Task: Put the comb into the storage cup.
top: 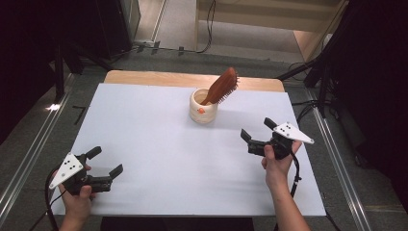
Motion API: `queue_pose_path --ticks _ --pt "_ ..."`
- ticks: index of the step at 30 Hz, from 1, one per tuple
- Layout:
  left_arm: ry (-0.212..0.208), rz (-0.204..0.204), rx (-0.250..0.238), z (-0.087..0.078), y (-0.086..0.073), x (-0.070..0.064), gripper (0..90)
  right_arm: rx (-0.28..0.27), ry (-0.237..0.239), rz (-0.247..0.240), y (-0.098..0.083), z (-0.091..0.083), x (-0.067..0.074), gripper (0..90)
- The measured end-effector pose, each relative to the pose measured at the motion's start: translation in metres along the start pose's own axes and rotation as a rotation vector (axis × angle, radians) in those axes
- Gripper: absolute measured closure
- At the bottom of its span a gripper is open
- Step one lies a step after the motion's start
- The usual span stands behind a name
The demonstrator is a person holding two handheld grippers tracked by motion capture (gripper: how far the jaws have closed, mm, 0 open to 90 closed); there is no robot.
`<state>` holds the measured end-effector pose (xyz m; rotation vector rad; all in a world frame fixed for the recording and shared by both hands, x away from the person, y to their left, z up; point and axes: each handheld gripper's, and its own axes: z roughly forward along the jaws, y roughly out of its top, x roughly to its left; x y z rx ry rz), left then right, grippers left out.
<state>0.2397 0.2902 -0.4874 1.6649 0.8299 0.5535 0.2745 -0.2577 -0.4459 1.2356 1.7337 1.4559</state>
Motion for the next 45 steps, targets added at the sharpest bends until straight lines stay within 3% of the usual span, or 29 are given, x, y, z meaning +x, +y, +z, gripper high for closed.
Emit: queue_pose_path --ticks 24,45 --pt "0.009 0.002 0.003 0.0 0.0 -0.001 0.0 0.023 -0.02 0.004 -0.034 -0.04 -0.01 0.0" --pt "0.006 -0.012 -0.005 -0.001 0.0 0.0 0.0 0.033 -0.072 0.026 -0.059 -0.075 -0.028 0.0"
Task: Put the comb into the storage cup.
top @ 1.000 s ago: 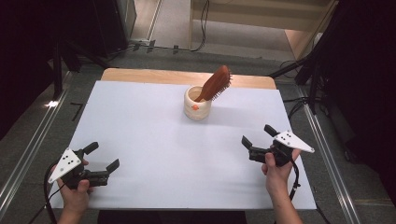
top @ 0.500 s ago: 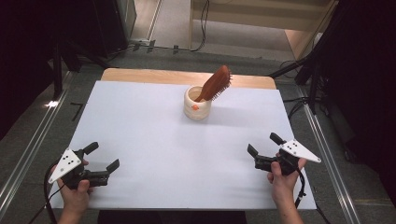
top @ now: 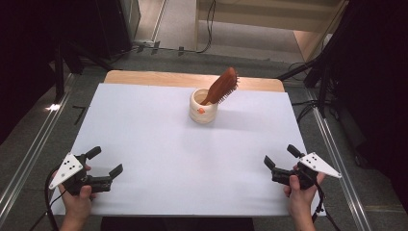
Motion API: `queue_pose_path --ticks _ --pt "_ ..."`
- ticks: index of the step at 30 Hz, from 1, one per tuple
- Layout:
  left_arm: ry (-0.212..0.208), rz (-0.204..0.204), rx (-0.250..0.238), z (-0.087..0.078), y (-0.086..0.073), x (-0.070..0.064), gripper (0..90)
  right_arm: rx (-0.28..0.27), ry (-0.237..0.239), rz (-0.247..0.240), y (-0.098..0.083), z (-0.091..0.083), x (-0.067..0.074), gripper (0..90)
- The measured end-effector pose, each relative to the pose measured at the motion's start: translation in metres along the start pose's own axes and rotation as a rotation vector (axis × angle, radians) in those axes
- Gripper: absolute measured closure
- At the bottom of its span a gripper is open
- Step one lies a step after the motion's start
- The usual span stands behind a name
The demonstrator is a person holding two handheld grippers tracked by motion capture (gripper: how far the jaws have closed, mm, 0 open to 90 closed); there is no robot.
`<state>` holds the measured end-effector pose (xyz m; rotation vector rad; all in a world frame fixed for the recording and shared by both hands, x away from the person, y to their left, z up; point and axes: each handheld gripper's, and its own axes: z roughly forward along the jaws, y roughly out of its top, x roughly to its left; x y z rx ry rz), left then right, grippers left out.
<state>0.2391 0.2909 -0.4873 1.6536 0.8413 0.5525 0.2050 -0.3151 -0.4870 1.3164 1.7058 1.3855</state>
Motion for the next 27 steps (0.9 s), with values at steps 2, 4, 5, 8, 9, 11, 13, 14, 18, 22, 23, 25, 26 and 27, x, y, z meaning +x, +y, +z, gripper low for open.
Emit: queue_pose_path --ticks 2,4,5,8,9,11,13,14,18,22,23,25,26,27 --pt "-0.001 -0.004 -0.002 0.0 0.0 0.0 0.0 0.0 0.001 -0.003 -0.004 0.0 -0.001 0.0" --pt "0.0 0.0 0.0 0.0 0.0 0.0 0.0 0.005 0.003 -0.002 -0.008 -0.001 -0.003 0.0" --pt "0.002 0.002 0.002 0.0 0.0 0.0 0.0 0.008 0.003 0.001 -0.009 -0.001 -0.004 0.0" --pt "0.001 -0.001 0.0 0.0 0.0 0.0 0.0 0.007 0.001 0.012 -0.014 -0.002 -0.007 0.0" --pt "0.0 -0.001 0.0 0.0 0.0 0.0 0.0 0.013 -0.003 0.016 -0.016 -0.003 -0.008 0.0" --pt "0.0 -0.003 -0.002 0.0 0.0 0.0 0.0 0.015 0.003 0.019 -0.018 -0.004 -0.009 0.0" --pt "0.002 -0.005 -0.002 -0.001 0.0 0.001 0.0 0.021 0.005 0.006 -0.02 -0.003 -0.01 0.0" --pt "0.002 -0.005 -0.003 -0.001 0.0 0.002 0.0 0.027 0.012 0.015 -0.022 -0.003 -0.01 0.0" --pt "0.003 -0.005 -0.003 -0.001 0.0 0.002 0.0 0.026 0.022 0.013 -0.024 -0.003 -0.01 0.0" --pt "0.003 -0.004 -0.002 0.0 0.0 0.002 0.0 0.023 0.017 0.012 -0.026 0.0 -0.009 0.0" --pt "0.003 -0.004 -0.002 0.0 0.0 0.002 0.0 0.021 0.018 0.009 -0.026 0.001 -0.009 0.0" --pt "0.002 -0.004 -0.001 0.0 0.0 0.001 0.0 0.028 0.014 0.003 -0.027 0.002 -0.008 0.0" --pt "0.002 -0.003 -0.001 0.0 0.0 0.001 0.0 0.028 0.01 -0.002 -0.027 0.002 -0.008 0.0" --pt "0.0 -0.003 -0.002 0.0 0.0 0.001 0.0 0.031 0.009 -0.002 -0.027 0.003 -0.007 0.0"
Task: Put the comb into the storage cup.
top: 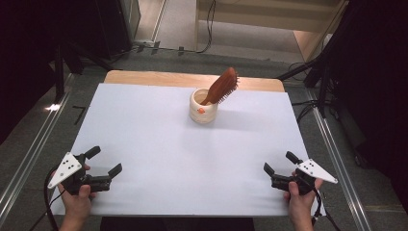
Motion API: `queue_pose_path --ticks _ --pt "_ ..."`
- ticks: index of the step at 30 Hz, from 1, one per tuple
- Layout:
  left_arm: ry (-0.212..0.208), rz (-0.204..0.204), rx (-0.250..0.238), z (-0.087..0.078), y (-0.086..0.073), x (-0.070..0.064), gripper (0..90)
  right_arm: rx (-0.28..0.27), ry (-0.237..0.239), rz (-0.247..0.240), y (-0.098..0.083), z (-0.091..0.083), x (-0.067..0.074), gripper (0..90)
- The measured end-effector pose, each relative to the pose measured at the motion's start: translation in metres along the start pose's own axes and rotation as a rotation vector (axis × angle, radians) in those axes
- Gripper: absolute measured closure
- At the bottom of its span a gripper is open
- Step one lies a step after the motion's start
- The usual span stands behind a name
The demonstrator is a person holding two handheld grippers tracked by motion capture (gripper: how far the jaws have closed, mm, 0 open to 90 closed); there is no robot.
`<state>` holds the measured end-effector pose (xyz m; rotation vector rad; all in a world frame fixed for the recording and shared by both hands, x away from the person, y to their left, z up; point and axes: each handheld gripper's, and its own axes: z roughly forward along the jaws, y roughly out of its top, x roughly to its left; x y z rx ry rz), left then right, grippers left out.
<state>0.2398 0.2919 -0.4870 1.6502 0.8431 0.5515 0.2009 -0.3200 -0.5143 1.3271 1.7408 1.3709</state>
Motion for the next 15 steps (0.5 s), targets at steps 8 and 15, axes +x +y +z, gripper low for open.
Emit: queue_pose_path --ticks 8,15 --pt "-0.001 0.0 0.0 -0.0001 -0.0001 0.0 0.0 -0.001 -0.012 0.012 -0.0006 0.0018 -0.0011 0.0" --pt "-0.002 0.006 0.004 0.0008 0.0 -0.0005 0.0 0.008 -0.018 0.005 -0.0006 0.0034 -0.0005 0.0"
